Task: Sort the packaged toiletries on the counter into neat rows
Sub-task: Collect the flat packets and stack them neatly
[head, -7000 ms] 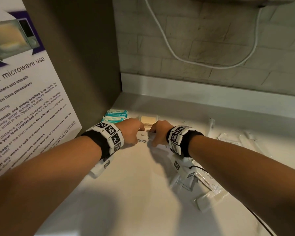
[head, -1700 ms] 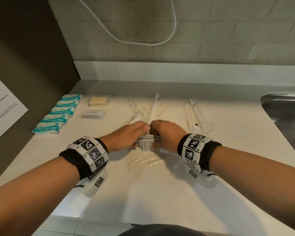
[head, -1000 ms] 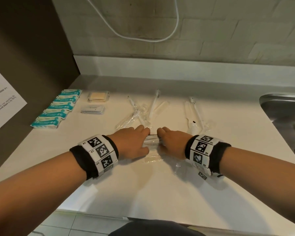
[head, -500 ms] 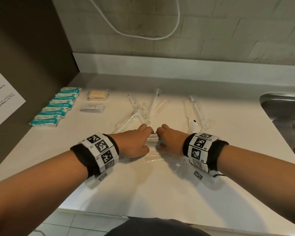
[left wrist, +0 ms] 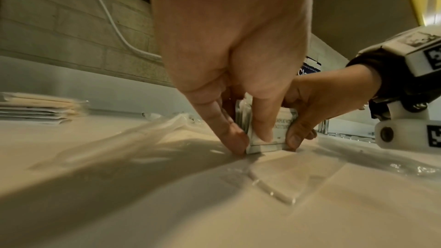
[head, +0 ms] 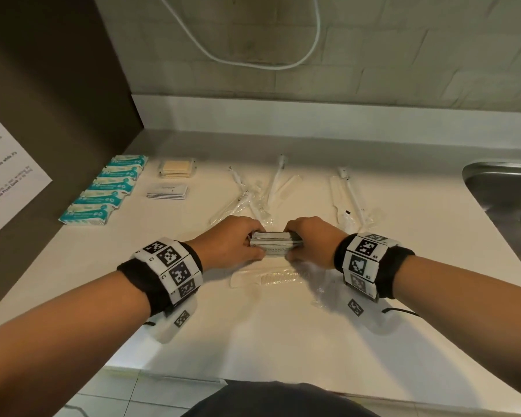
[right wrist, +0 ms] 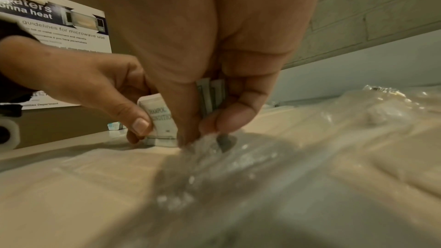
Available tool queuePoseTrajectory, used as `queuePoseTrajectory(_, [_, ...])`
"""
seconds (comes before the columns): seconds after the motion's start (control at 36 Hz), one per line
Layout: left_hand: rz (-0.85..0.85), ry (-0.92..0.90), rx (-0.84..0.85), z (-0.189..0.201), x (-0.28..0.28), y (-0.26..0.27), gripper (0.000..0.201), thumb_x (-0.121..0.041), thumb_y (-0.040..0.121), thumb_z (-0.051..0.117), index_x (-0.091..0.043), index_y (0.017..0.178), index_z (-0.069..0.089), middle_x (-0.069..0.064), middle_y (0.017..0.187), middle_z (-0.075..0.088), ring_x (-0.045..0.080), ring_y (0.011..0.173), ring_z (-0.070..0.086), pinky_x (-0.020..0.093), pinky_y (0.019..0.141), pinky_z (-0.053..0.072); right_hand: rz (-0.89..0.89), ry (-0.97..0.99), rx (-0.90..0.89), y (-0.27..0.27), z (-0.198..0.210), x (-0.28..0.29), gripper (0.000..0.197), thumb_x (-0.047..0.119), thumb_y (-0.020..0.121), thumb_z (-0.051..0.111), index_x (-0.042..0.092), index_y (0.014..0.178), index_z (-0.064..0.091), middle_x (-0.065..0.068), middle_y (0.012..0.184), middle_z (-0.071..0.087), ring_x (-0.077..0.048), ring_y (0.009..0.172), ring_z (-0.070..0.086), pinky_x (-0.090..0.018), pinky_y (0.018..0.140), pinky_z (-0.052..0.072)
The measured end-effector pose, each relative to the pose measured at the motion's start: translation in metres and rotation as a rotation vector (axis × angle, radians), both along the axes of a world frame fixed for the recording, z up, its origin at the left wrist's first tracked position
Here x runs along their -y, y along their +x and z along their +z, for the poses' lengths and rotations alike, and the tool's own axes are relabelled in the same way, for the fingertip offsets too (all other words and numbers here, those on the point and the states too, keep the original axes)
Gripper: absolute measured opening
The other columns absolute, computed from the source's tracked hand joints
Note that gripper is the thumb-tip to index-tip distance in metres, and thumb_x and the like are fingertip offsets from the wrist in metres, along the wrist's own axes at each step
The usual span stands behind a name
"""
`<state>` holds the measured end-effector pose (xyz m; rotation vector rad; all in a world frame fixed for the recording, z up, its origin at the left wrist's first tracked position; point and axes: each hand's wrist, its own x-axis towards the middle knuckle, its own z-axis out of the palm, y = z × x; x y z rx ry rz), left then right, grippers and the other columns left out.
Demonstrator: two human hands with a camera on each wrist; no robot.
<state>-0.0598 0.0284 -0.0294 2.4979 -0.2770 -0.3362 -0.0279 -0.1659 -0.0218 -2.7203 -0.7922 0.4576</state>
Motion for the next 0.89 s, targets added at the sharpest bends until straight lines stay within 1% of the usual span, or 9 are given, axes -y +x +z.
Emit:
queuePoseTrajectory(0.19, [0.016, -0.114, -0.019, 0.019, -0.008, -0.001, 0.037, -0.02, 0.08, 0.08, -0.022, 0.116, 0.071, -0.026, 0.069, 0.061, -0.01, 0.058, 0.058, 0.005, 0.061, 0.043, -0.001, -0.008, -0.003, 0.007, 0.016, -0.001, 0.022, 0.031, 0.08, 0.071, 0.023, 0.099, 0.061, 0.003, 0.093, 0.068, -0.018, 0.084, 0.063, -0.032, 0.077, 0.055])
queuePoseTrajectory(0.28, [0.031, -0.18, -0.061, 0.031, -0.018, -0.002, 0.047, -0.021, 0.078, 0.082, -0.024, 0.122, 0.068, -0.022, 0.075, 0.069, -0.001, 0.063, 0.065, 0.017, 0.07, 0.055, 0.015, 0.023, -0.03, 0.012, 0.024, -0.006, 0.023, 0.028, 0.08, 0.073, 0.021, 0.1, 0.064, 0.004, 0.094, 0.068, -0.017, 0.086, 0.062, -0.03, 0.078, 0.053])
queuePoseTrajectory(0.33, [0.06, -0.232, -0.09, 0.038, -0.027, -0.004, 0.049, -0.02, 0.077, 0.083, -0.023, 0.123, 0.068, -0.012, 0.086, 0.074, 0.016, 0.074, 0.072, 0.032, 0.078, 0.06, 0.032, 0.036, -0.054, 0.015, 0.027, -0.013, 0.026, 0.028, 0.08, 0.075, 0.02, 0.102, 0.065, 0.005, 0.095, 0.068, -0.016, 0.087, 0.062, -0.028, 0.079, 0.052])
queuePoseTrajectory(0.39, [0.089, -0.274, -0.107, 0.044, -0.038, -0.007, 0.045, -0.018, 0.076, 0.083, -0.022, 0.119, 0.068, -0.004, 0.096, 0.075, 0.026, 0.082, 0.073, 0.038, 0.078, 0.061, 0.052, 0.05, -0.067, 0.017, 0.028, -0.024, 0.029, 0.029, 0.079, 0.076, 0.018, 0.103, 0.066, 0.005, 0.095, 0.068, -0.015, 0.085, 0.06, -0.023, 0.075, 0.048])
queuePoseTrajectory(0.44, [0.129, -0.311, -0.108, 0.047, -0.052, -0.011, 0.04, -0.017, 0.077, 0.082, -0.02, 0.115, 0.069, -0.001, 0.097, 0.075, 0.029, 0.083, 0.072, 0.04, 0.076, 0.061, 0.073, 0.069, -0.069, 0.019, 0.03, -0.037, 0.031, 0.031, 0.078, 0.077, 0.016, 0.103, 0.067, 0.003, 0.094, 0.067, -0.015, 0.083, 0.059, -0.02, 0.068, 0.043])
queuePoseTrajectory(0.53, [0.191, -0.337, -0.098, 0.049, -0.077, -0.014, 0.038, -0.019, 0.078, 0.08, -0.016, 0.114, 0.07, 0.002, 0.097, 0.076, 0.027, 0.078, 0.072, 0.039, 0.075, 0.06, 0.105, 0.086, -0.068, 0.022, 0.034, -0.063, 0.033, 0.031, 0.078, 0.077, 0.014, 0.104, 0.067, 0.002, 0.092, 0.066, -0.016, 0.082, 0.058, -0.019, 0.064, 0.04])
queuePoseTrajectory(0.61, [0.253, -0.355, -0.084, 0.047, -0.104, -0.016, 0.037, -0.019, 0.08, 0.078, -0.012, 0.115, 0.07, 0.001, 0.095, 0.076, 0.016, 0.071, 0.07, 0.035, 0.073, 0.059, 0.125, 0.076, -0.074, 0.025, 0.037, -0.092, 0.036, 0.031, 0.077, 0.077, 0.013, 0.107, 0.068, -0.003, 0.098, 0.069, -0.019, 0.086, 0.06, -0.025, 0.072, 0.044])
queuePoseTrajectory(0.72, [0.322, -0.329, -0.065, 0.045, -0.139, -0.014, 0.036, -0.026, 0.079, 0.079, -0.018, 0.113, 0.072, -0.006, 0.097, 0.077, 0.015, 0.09, 0.073, 0.037, 0.089, 0.058, 0.117, 0.052, -0.078, 0.03, 0.039, -0.132, 0.035, 0.03, 0.077, 0.077, 0.012, 0.106, 0.067, 0.0, 0.091, 0.065, -0.019, 0.083, 0.058, -0.027, 0.071, 0.045])
queuePoseTrajectory(0.89, [0.39, -0.33, -0.123, 0.035, -0.183, -0.005, 0.035, -0.027, 0.082, 0.078, -0.016, 0.115, 0.072, -0.009, 0.107, 0.075, 0.011, 0.099, 0.07, 0.034, 0.096, 0.054, 0.074, 0.026, -0.12, 0.036, 0.036, -0.184, 0.036, 0.028, 0.077, 0.077, 0.012, 0.107, 0.065, 0.0, 0.096, 0.066, -0.02, 0.088, 0.062, -0.03, 0.078, 0.053])
